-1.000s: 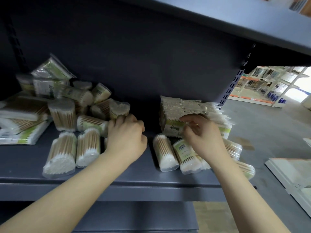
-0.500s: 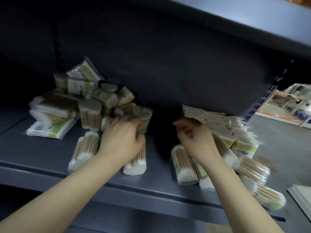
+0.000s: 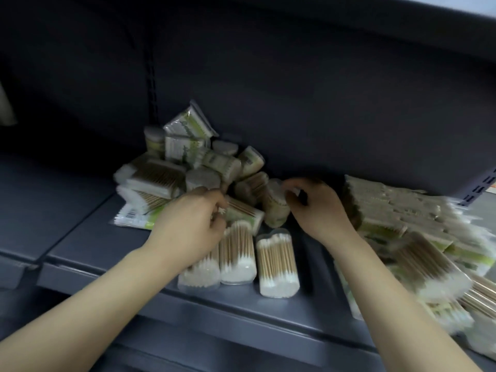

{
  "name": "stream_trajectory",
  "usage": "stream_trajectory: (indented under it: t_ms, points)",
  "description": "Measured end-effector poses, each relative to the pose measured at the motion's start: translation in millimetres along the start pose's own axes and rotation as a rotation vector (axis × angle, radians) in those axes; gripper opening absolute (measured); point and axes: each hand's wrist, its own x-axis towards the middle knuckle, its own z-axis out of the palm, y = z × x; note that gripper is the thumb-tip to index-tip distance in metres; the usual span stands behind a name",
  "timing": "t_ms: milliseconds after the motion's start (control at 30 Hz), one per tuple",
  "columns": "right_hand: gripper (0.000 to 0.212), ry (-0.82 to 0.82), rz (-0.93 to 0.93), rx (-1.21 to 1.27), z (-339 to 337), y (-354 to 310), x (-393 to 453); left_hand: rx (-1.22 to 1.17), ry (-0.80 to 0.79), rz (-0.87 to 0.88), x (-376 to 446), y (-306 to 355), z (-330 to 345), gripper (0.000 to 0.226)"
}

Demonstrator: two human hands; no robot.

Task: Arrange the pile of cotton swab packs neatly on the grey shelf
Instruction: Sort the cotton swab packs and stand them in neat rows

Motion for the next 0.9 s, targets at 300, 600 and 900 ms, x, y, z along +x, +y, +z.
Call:
stream_trajectory:
  t_ms: [300,600,900]
  points:
    - [0.028,0.033,-0.002,0.080,16.1,-25.0,28.8,0.006,0.105,0.047,6.4,-24.8,-11.5,0.025]
    - [0.029,-0.001,0.011,0.292,42.4,-52.2,104.8,0.050,0.230,0.006,30.9,-54.7,-14.4,0.036]
    - [0.033,-0.037,-0.030,0.203,74.3,-61.7,160.4,0.033,0.197,-0.136,68.7,-81.0,-2.7,0.033]
